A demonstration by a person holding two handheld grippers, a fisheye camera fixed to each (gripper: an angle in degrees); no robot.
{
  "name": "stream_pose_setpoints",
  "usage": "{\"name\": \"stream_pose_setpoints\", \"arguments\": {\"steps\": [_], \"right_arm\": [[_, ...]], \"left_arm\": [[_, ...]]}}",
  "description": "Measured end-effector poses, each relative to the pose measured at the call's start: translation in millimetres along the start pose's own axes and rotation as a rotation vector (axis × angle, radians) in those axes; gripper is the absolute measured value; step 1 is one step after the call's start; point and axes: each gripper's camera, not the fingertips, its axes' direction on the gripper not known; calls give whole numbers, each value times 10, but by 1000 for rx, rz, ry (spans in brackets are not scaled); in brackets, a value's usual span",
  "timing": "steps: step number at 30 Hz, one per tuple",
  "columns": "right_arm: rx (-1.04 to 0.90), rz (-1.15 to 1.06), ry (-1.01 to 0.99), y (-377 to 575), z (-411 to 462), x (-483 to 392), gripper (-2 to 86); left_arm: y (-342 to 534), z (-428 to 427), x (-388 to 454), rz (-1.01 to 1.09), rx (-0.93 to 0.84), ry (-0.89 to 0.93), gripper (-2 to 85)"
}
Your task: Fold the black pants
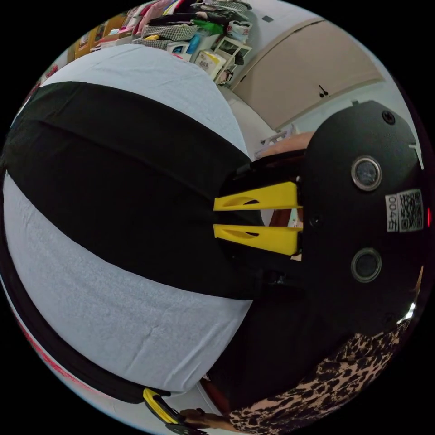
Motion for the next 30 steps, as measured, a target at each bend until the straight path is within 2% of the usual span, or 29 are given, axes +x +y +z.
{"name": "stream_pose_setpoints", "arguments": {"steps": [3,8,14,20,23,28,30], "right_arm": [[-6,17,-17,16,-78,0,62],[-15,31,-103,54,-153,122,63],[-23,7,-78,125,-175,130,63],[34,30,-98,325,-103,259,63],[67,36,-116,441,-34,355,63],[153,41,-140,676,119,528,62],[176,71,-194,790,213,669,63]], "left_arm": [[-7,-89,-120,9,-9,46,5],[15,-278,-143,112,-7,20,3],[141,-401,-10,303,-14,-151,7],[208,-719,-216,295,8,0,30],[347,-945,-494,171,33,0,47],[823,-1409,-1518,-293,124,33,54],[999,-1575,-1802,-405,174,33,55]]}}
